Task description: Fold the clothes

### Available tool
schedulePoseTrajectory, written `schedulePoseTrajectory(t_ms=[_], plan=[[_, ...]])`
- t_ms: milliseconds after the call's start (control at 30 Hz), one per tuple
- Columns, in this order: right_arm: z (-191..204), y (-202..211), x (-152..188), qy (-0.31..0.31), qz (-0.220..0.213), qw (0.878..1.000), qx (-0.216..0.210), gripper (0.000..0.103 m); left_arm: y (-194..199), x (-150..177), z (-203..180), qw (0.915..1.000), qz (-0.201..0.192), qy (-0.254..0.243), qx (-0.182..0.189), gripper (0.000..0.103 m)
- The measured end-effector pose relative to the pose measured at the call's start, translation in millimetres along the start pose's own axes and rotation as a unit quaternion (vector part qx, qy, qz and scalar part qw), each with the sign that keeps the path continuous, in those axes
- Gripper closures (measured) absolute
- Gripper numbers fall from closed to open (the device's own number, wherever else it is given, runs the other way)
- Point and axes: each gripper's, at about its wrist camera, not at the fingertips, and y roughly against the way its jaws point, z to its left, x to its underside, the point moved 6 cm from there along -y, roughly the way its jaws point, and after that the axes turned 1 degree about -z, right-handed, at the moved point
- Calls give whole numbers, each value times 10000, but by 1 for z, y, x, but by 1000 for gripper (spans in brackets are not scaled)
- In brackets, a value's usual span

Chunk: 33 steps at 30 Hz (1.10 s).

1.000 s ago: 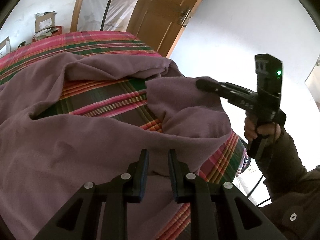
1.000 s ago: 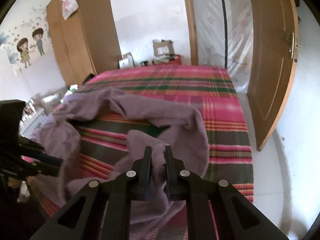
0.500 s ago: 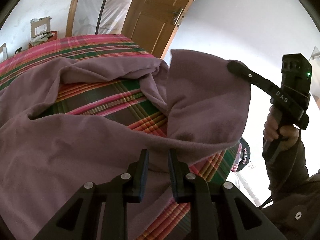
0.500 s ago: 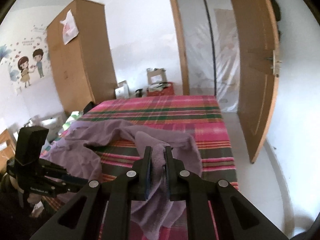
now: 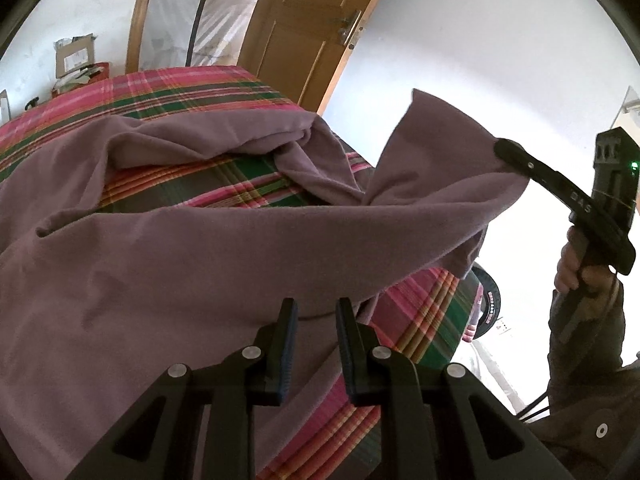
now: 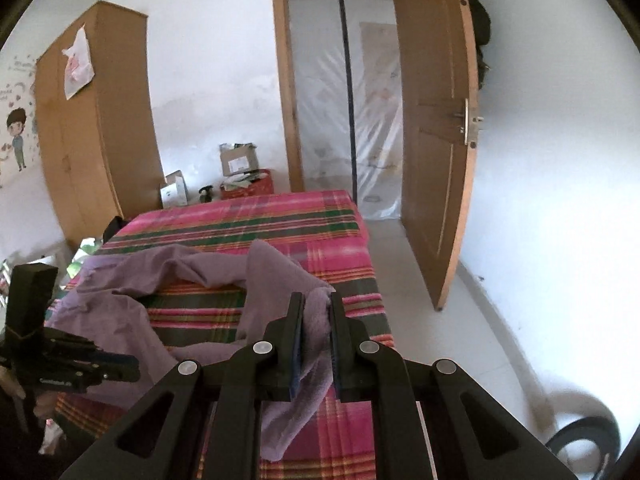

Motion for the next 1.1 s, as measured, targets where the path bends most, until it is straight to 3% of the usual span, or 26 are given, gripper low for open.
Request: schedulePoseTrajectory(t_ms=[200,400,567,700,833,1100], plan=[[3,7,10,66,140,9999,48,91,-7,1,-1,9999,113,-33,-19,83],[15,4,31,186,351,9960,-796,91,-6,-1,-6,9999,111,-77,75,83],[48,-5,54,286,719,9780,-1936,91,-6,-7,-14,9997,90,-83,218,83],[66,-23,71,-9,1088,9601,-2575,91,-1,-9,-21,9996,-14,-134,246,83],[89,-40,86,31,1420,9458,-2919,91,5,-17,-24,9992,-185,-64,349,83],[114,-66,114,190,1931,9274,-3198,90,1,-27,-31,9984,-306,-1,475,83]])
